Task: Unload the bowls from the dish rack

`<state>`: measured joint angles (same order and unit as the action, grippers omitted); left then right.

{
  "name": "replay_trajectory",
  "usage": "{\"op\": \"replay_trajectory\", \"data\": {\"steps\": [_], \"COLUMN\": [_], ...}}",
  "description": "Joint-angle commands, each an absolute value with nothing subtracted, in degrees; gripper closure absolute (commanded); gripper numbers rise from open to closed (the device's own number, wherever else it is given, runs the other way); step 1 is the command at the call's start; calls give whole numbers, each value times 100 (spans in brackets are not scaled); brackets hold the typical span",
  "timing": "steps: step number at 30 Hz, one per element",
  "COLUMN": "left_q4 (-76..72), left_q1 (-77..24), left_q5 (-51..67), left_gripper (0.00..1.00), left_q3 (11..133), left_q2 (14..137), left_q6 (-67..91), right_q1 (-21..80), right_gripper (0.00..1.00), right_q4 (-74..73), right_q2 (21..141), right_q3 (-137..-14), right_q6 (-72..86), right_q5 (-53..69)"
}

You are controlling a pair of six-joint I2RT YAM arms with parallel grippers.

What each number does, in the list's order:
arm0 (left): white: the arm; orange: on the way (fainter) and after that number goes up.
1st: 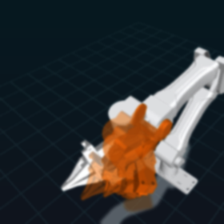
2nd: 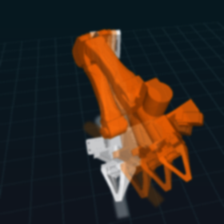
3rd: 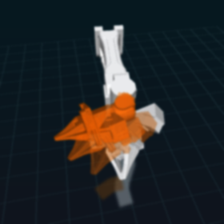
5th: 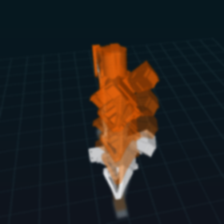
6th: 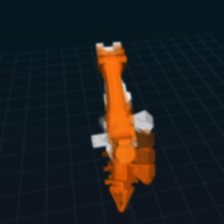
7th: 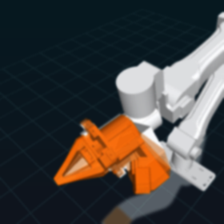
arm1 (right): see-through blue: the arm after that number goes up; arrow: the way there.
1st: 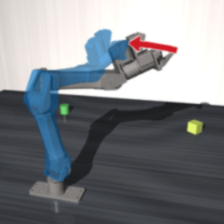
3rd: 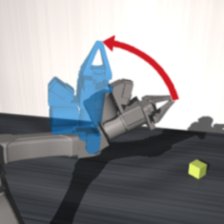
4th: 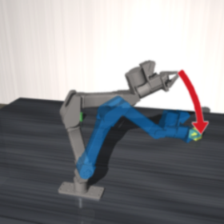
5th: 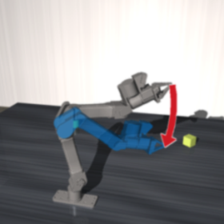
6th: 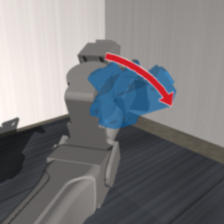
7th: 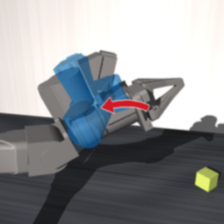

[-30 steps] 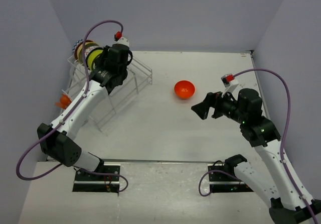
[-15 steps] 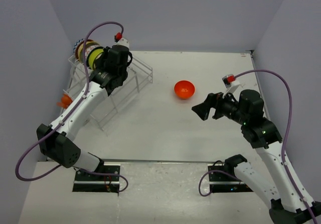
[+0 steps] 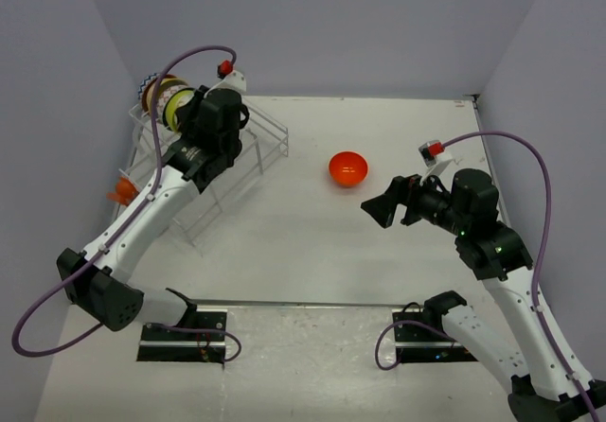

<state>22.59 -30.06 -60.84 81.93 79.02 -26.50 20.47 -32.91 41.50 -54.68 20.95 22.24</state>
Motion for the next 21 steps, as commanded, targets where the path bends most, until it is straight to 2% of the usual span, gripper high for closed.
{"op": "replay_trajectory", "data": {"steps": [1,21], "left_q4": [1740,2233], "left_q1": [-3094,-3401], "left_q5": [-6381,-6082], "left_gripper": [100,100], "left_q3": [8341,8385], "left_q2": [7629,7427], "left_q6": [-2865,-2311], "right_q1": [2057,2057], "right_gripper": [1,1], "right_q4": [-3146,-3111], "right_q2": [4131,4219], "right_q3": [-5713,-5730], "right_q6": [2136,2145], "right_q5": [2347,2426]}}
